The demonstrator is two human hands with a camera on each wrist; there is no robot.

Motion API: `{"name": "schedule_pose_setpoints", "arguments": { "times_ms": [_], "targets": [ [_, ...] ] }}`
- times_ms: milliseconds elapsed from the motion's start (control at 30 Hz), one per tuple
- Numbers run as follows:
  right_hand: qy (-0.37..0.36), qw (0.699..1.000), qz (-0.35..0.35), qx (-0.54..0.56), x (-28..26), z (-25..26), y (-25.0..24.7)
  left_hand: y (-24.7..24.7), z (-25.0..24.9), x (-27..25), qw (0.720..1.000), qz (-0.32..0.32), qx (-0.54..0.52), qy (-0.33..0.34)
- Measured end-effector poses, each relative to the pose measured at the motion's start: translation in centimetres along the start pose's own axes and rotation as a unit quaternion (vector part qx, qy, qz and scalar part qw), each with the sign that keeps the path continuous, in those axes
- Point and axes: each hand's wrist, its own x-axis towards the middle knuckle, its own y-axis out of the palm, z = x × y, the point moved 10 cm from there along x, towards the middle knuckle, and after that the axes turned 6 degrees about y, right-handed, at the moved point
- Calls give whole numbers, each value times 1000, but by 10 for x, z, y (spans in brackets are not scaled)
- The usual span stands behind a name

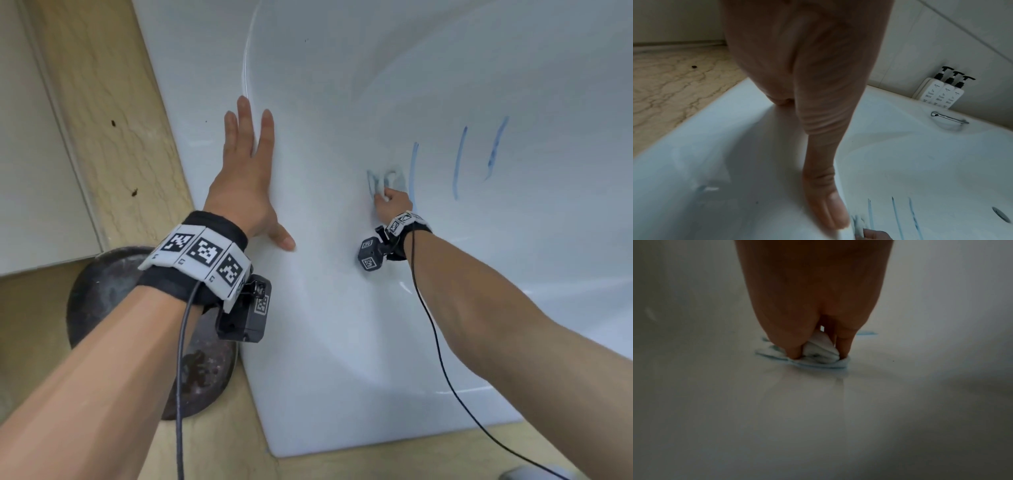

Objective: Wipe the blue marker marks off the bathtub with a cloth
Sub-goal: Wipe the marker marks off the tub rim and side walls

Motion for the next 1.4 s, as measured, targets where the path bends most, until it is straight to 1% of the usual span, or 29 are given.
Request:
{"name": "schedule_pose_setpoints", "arguments": {
  "times_ms": [133,233,300,400,433,500,600,633,700,733,800,900,1000,1067,1267,1400],
  "targets": [
    [56,997,14,-50,-13,-34,4,-3,-1,-1,1000,0,-7,0],
    [58,996,27,-60,-25,-34,11,-2,0,0,1000,-1,-3,-3],
    [41,999,12,-17,-25,-18,13,1,2,1,1000,-8,-3,2],
    [-28,996,-31,79,-22,11,10,6,4,2,1000,-14,-5,4],
    [-44,995,-31,89,-19,15,9,6,4,3,1000,-13,-3,3],
    [-34,996,-11,80,-12,9,8,6,4,3,1000,-12,1,3],
    [9,999,34,-6,-11,-14,1,3,2,3,1000,-20,6,9],
    [13,997,60,-41,-18,-22,2,2,2,3,1000,-21,8,7],
    [-3,985,110,-134,-36,-39,8,0,1,1,1000,-21,10,2],
    [10,978,110,-175,-44,-51,8,-1,1,0,1000,-21,10,0],
    [58,971,94,-212,-56,-74,1,-2,1,-4,1000,-25,2,-1],
    [73,963,113,-233,-77,-80,-1,0,2,-15,999,-50,-19,0],
    [54,955,120,-267,-99,-82,-1,10,1,-35,997,-72,-26,-5],
    [29,949,129,-286,-115,-80,-1,22,-3,-52,997,-73,-17,-5],
    [-5,925,187,-330,-154,-86,-8,76,-28,-109,999,-44,-7,-24],
    [-19,909,190,-371,-173,-87,-17,112,-46,-144,999,-26,5,-34]
  ]
}}
